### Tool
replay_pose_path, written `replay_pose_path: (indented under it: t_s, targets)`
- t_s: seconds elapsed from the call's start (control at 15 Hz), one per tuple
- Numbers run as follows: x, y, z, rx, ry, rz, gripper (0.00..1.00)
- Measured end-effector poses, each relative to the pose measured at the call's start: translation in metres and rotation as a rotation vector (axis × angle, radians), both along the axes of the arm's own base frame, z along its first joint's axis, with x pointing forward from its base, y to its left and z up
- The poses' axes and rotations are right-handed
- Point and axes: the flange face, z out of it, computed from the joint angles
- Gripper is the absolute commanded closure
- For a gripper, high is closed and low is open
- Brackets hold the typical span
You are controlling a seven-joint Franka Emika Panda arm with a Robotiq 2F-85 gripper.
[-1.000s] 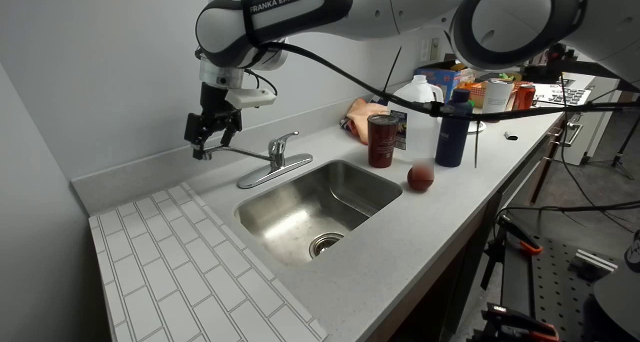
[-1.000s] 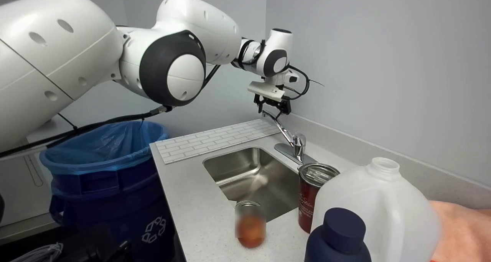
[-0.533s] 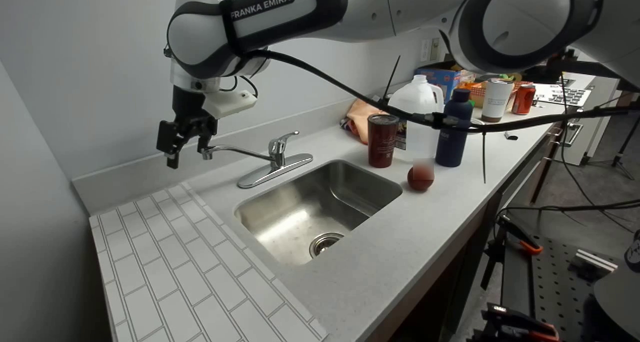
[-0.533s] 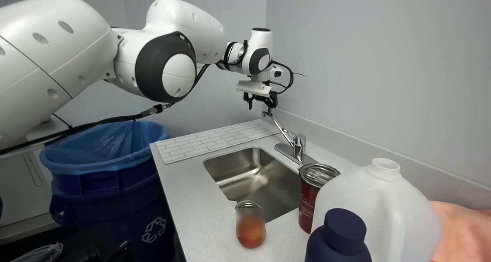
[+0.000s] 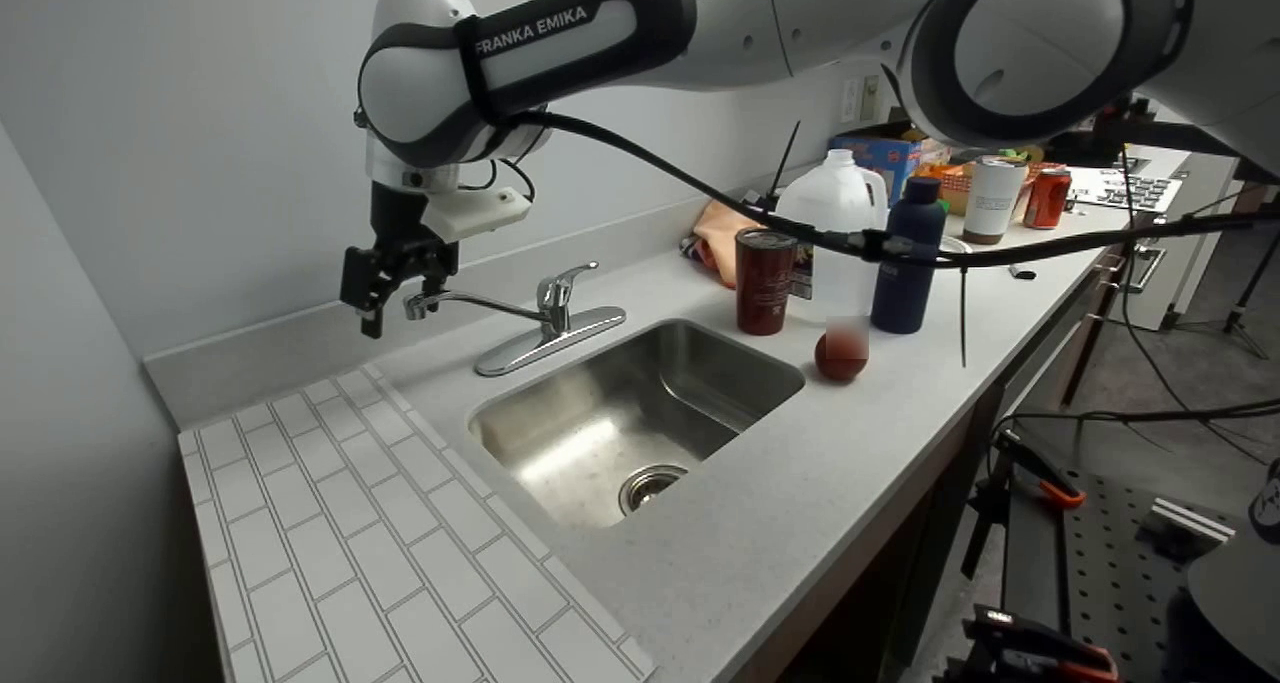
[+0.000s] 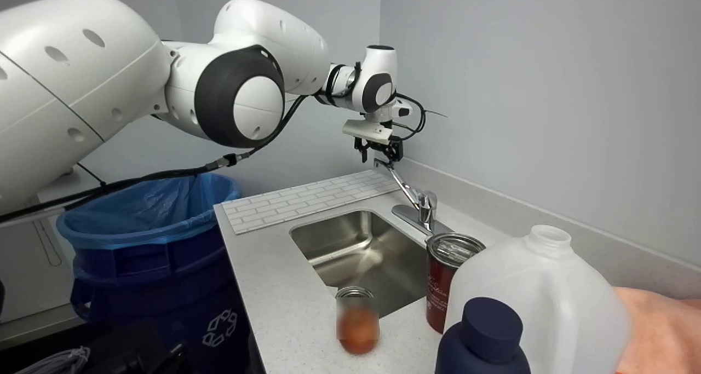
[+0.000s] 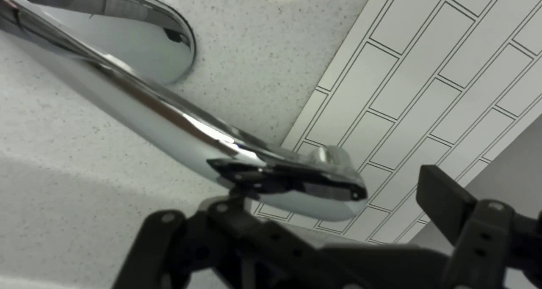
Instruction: Push the faucet of the sink slightly to the right.
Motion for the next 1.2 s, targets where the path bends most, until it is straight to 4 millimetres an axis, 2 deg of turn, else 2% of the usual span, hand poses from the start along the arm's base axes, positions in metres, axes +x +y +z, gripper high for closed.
replay_pose_path:
  t_s: [0.27,0.53,1.2]
  targets:
    - [-0.002,-0.012,-0.016,-0.001,0.047,-0.039,0.0]
    - [-0.012,-0.01,-0.022,-0.012,0.101,-0.045,0.0]
    - [-0.062,-0.006,-0.026,-0.091,0.22,-0.038,0.0]
